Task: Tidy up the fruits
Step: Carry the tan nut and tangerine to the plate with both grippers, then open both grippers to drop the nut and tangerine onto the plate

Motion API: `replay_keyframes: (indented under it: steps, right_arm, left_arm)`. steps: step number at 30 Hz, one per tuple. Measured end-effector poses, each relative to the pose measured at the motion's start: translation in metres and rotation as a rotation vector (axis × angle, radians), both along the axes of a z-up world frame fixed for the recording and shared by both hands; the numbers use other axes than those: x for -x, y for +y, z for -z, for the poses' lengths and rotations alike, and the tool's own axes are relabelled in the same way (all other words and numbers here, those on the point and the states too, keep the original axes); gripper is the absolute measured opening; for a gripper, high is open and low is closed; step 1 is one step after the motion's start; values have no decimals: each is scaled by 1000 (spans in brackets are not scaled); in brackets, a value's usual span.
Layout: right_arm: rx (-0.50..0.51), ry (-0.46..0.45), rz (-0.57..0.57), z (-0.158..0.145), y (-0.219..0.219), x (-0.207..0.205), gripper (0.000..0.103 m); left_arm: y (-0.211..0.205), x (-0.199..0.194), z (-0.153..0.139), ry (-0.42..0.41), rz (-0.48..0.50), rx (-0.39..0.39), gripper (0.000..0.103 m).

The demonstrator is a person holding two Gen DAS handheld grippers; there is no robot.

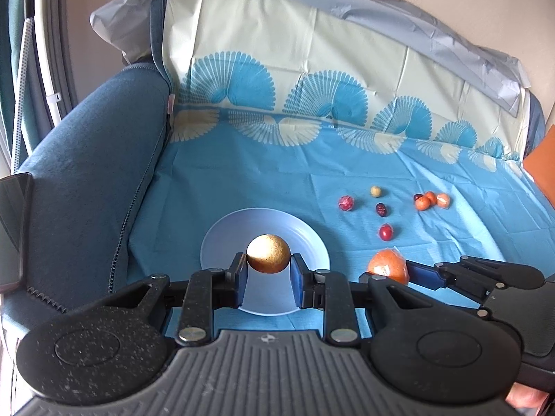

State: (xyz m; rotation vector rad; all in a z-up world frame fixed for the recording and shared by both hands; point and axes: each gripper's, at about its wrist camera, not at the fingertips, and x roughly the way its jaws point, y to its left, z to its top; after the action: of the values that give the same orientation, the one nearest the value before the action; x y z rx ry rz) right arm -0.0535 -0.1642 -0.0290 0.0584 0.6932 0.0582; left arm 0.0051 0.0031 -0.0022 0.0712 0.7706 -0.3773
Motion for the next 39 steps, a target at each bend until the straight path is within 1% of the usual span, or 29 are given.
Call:
replay_keyframes:
  steps: [5,13,17,22,23,24,25,26,27,28,29,30,31,33,37,39]
  right_arm:
    - [-2,43,9,23,-3,-30,34]
    - [-1,132,12,69,-7,-71,34]
    - [3,171,5,89,-5,-87,34]
    - [10,210,-10,107,-2,-105,35]
    - [11,217,-8,111,-1,-109,35]
    - [8,224,-4,114,-1,-112,35]
    - [3,231,0,117,-2,-115,35]
    - [-3,237,6,119,-3,-119,38]
    - [-5,237,13,119,-4,-121,50]
    - [-5,231,24,117,-5,-122,57]
    - [-4,215,38,113,-6,-121,71]
    - [2,199,52,110,-7,-118,82]
    - [13,186,63,105,-7,-115,85]
    - [25,176,63,95,-8,-105,89]
    - [1,167,60,72,-16,-74,92]
    - [-16,169,67,59,-19,-56,93]
  left_arm:
    - [-9,-32,21,50,-9,-18,29]
    - [-23,-83,70,149,-16,-67,29]
    - [-30,-103,92,190,-11,-92,29]
    - [-34,-123,115,259,-18,-94,29]
    - [-33,-126,118,264,-19,-92,31]
    - [-34,-128,120,268,-21,-87,36]
    - [-33,-130,121,277,-21,-82,56]
    - [-32,-131,120,279,-23,-71,82]
    - [-30,-131,117,271,-36,-62,94]
    - [-28,-129,113,252,-57,-54,102]
    - [-26,-127,109,232,-76,-52,103]
    - [-26,-126,105,232,-83,-64,103]
    - [-25,-126,101,245,-82,-75,103]
    - [-21,-124,89,265,-86,-71,103]
    - [-8,-102,68,292,-101,-42,103]
    - [-4,-88,60,305,-105,-60,103]
